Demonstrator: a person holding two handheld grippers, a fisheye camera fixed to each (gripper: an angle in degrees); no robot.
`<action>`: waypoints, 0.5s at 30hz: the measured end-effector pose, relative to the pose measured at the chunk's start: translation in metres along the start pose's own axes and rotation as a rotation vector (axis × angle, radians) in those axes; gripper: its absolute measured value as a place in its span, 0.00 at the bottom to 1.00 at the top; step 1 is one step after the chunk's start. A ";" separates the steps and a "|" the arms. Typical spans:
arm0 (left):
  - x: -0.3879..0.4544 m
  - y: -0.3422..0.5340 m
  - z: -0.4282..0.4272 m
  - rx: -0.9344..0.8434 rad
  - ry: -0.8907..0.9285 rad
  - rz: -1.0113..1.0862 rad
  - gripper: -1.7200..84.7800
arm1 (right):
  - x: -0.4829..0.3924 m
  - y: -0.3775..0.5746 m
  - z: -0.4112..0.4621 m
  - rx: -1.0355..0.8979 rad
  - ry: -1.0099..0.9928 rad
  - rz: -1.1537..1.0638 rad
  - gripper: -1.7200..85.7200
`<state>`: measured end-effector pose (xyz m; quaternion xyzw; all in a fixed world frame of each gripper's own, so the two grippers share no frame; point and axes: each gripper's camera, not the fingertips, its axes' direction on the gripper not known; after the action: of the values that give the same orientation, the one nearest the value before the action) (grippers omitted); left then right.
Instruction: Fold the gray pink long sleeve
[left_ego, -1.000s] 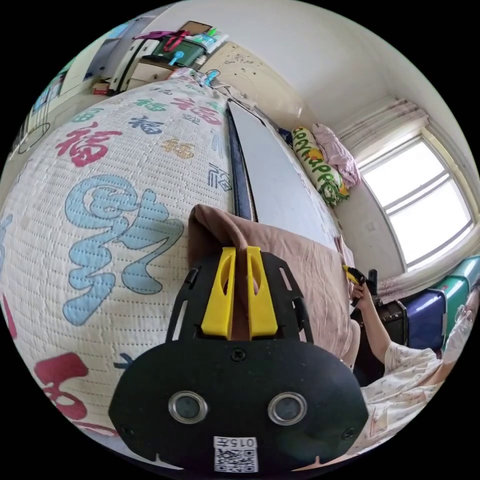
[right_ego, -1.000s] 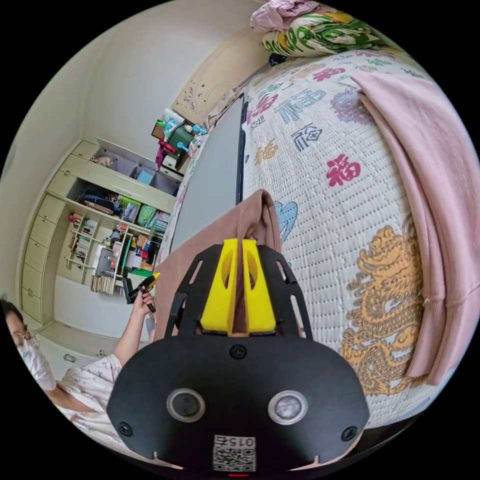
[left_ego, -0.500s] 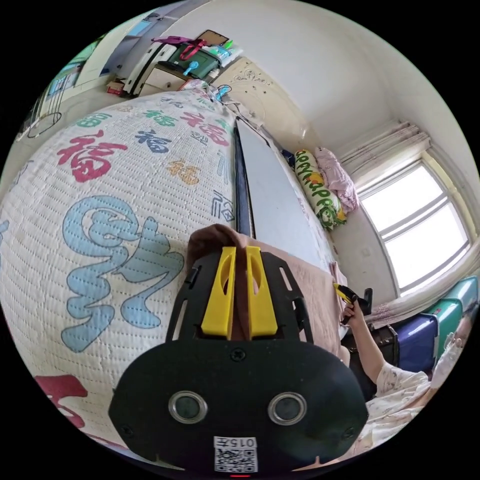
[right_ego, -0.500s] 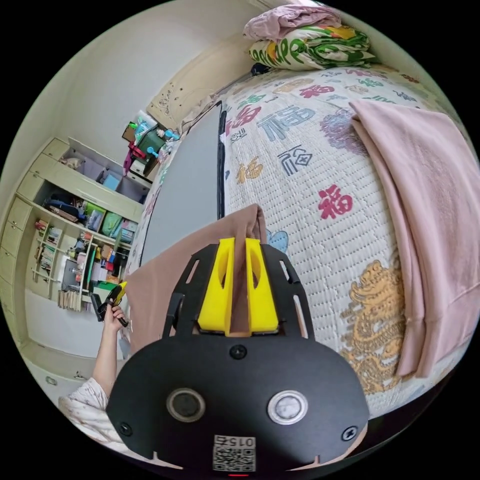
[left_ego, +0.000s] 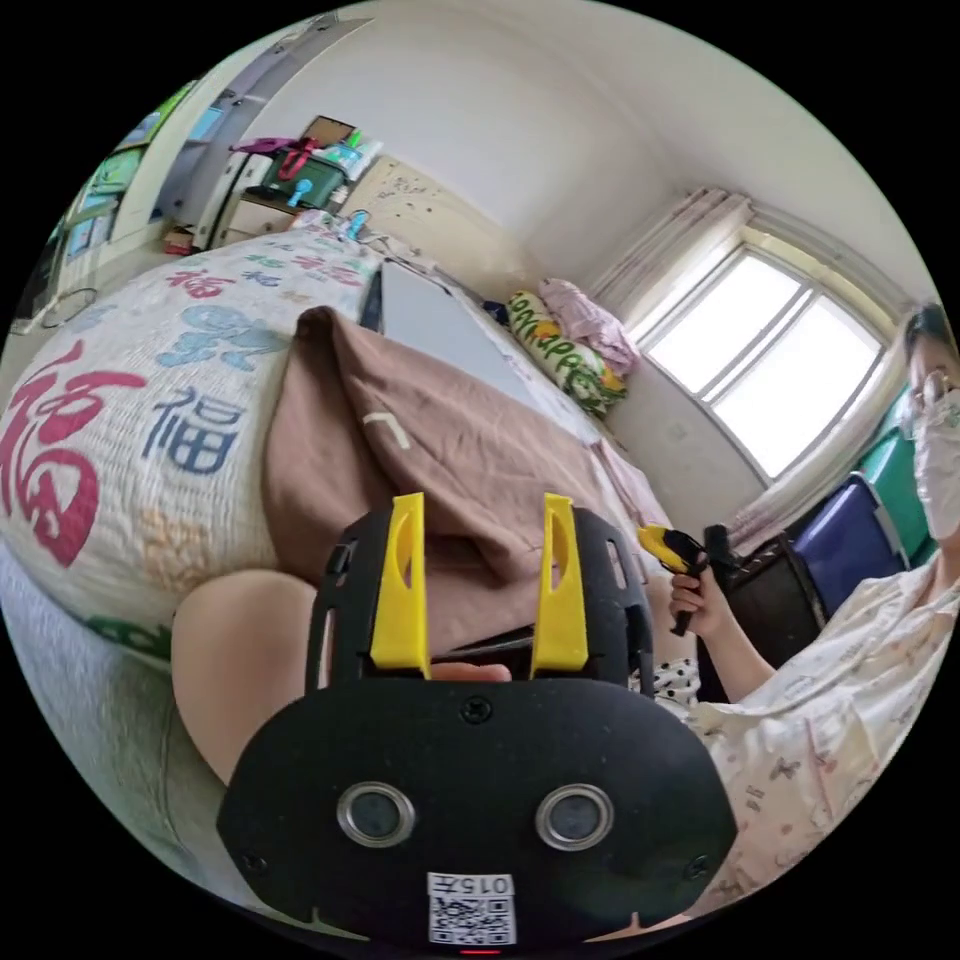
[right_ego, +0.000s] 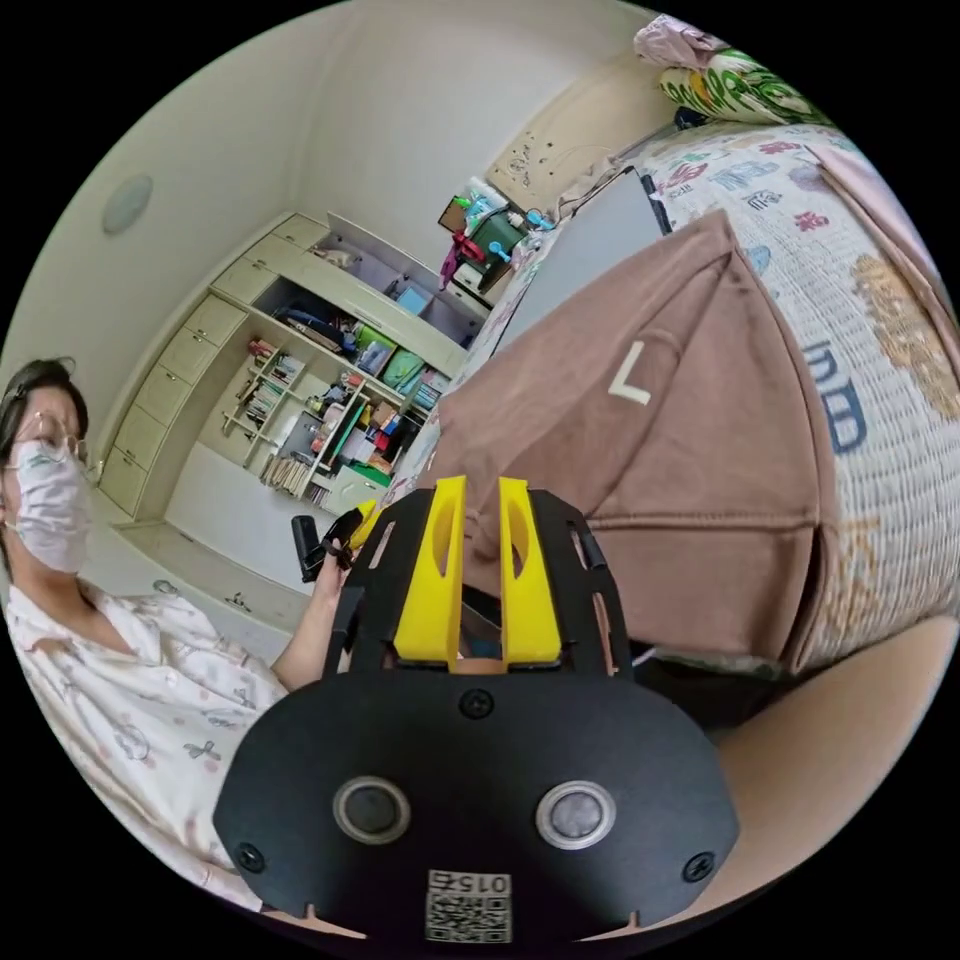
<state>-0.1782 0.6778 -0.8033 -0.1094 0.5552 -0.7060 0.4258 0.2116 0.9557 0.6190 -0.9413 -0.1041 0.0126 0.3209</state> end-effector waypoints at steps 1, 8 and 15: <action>0.004 0.005 0.002 -0.017 -0.039 -0.021 0.23 | 0.002 0.015 0.003 0.013 0.047 0.036 0.11; 0.019 -0.012 0.008 -0.050 0.042 -0.071 0.22 | 0.015 0.057 0.004 0.011 0.097 0.124 0.15; 0.029 -0.043 0.028 -0.047 0.125 -0.114 0.17 | 0.031 0.048 0.032 -0.039 0.064 0.156 0.13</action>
<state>-0.1997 0.6384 -0.7650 -0.1066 0.5900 -0.7213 0.3468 0.2478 0.9443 0.5660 -0.9526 -0.0205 0.0052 0.3036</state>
